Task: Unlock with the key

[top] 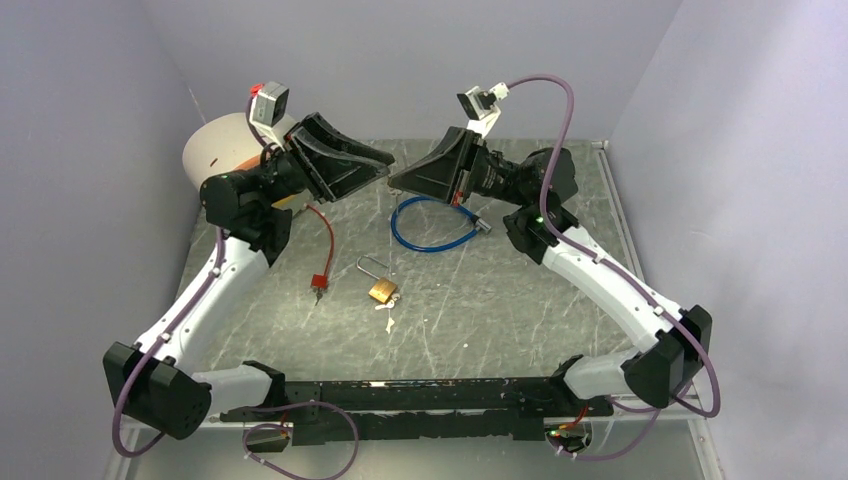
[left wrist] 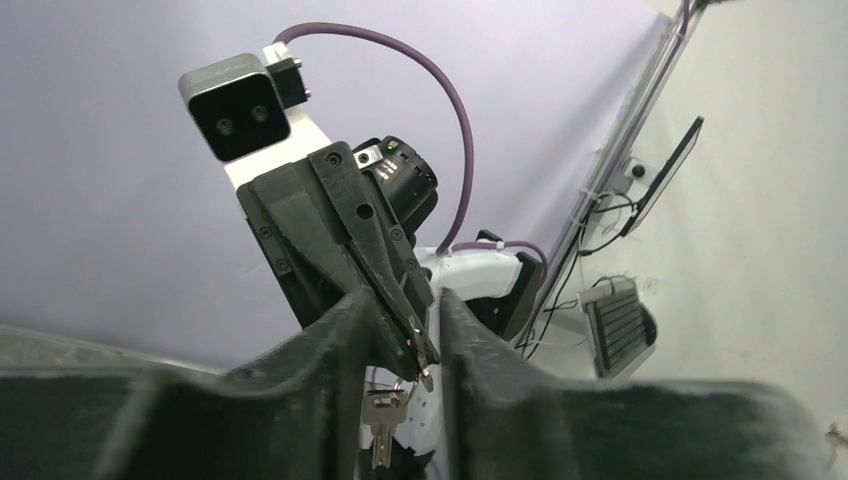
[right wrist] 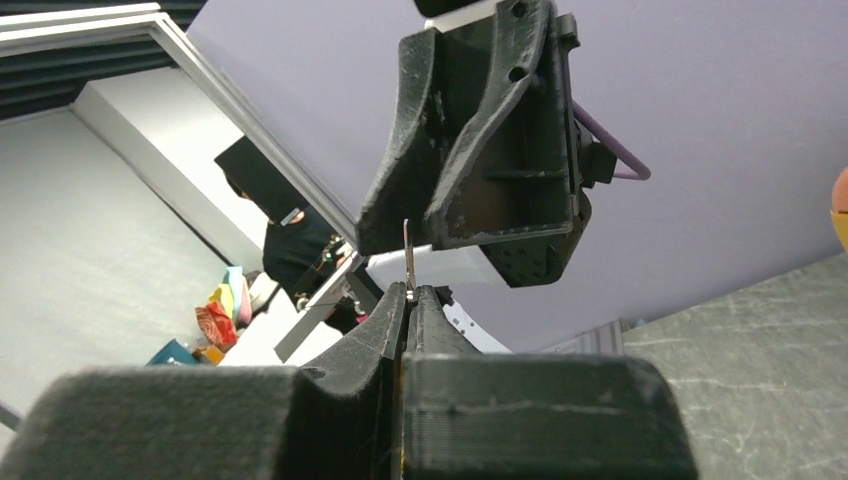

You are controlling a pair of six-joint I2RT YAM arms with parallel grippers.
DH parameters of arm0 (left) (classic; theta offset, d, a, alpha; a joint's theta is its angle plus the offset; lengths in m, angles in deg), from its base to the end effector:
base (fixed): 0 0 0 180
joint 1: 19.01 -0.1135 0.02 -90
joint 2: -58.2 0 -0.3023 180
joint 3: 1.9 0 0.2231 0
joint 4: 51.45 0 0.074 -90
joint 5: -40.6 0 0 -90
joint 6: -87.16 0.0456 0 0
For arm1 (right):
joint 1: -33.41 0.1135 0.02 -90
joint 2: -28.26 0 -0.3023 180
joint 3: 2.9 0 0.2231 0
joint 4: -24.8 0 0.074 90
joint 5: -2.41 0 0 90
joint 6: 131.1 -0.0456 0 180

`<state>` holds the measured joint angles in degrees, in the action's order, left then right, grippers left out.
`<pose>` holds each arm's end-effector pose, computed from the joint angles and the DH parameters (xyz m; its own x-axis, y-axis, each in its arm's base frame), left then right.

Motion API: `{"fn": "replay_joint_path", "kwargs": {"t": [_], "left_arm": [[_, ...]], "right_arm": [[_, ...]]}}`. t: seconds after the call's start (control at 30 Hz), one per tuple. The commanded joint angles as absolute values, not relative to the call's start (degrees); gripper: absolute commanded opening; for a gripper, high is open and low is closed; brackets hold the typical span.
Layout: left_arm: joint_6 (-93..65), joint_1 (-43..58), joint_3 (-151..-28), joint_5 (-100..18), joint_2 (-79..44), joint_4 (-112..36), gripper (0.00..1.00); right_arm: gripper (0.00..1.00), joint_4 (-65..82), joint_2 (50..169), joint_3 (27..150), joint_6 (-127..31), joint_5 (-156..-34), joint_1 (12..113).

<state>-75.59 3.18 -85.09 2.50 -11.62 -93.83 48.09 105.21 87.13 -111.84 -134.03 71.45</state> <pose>0.1626 -0.1051 0.5333 -0.3872 -0.4785 -0.7881 0.9217 -0.1783 -0.3446 0.1796 0.1825 0.5210 -0.6806 0.2935 -0.6713 -0.7325 -0.2845 0.6184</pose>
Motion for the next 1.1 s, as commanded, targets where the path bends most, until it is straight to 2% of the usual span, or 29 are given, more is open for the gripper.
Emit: {"fn": "replay_joint_path", "kwargs": {"t": [0.0,0.07,0.1,0.2,0.27,0.4,0.5,0.6,0.77,1.07], "left_arm": [[-72.1,3.0,-85.1,0.0,-9.1,-88.0,0.45],[-69.2,3.0,-85.0,-1.0,-7.9,-81.5,0.66],[-67.1,3.0,-85.1,-2.1,-6.9,-77.6,0.73],[-58.9,3.0,-86.1,-8.5,-3.2,-60.3,0.84],[-53.9,3.0,-87.6,-14.3,-2.1,-49.1,0.87],[-48.9,3.0,-91.0,-20.9,-3.7,-30.7,0.87],[-48.0,3.0,-92.5,-19.3,-8.0,-22.9,0.85],[-50.8,3.5,-90.4,-18.0,-12.9,-21.7,0.82],[-54.1,7.9,-84.9,-20.9,-22.6,-30.7,0.81],[-36.6,17.4,-102.6,-35.2,-49.8,-20.3,0.76]], "right_arm": [[0.00,41.2,101.7,86.8,-105.3,-132.3,71.4],[0.00,35.7,100.6,86.3,-101.7,-130.5,70.8],[0.00,33.1,99.8,85.8,-100.2,-129.7,70.3],[0.00,27.9,97.0,82.3,-97.1,-127.5,68.2],[0.00,24.1,94.8,80.1,-95.2,-126.4,66.5],[0.00,13.0,90.4,77.2,-88.8,-119.5,64.1],[0.00,0.6,88.5,76.6,-83.4,-110.6,63.1],[0.00,-8.1,86.8,74.9,-80.0,-101.4,62.6],[0.00,-16.4,84.3,70.0,-80.6,-89.9,62.0],[0.00,-24.7,80.7,64.7,-82.5,-80.8,59.1]]}}
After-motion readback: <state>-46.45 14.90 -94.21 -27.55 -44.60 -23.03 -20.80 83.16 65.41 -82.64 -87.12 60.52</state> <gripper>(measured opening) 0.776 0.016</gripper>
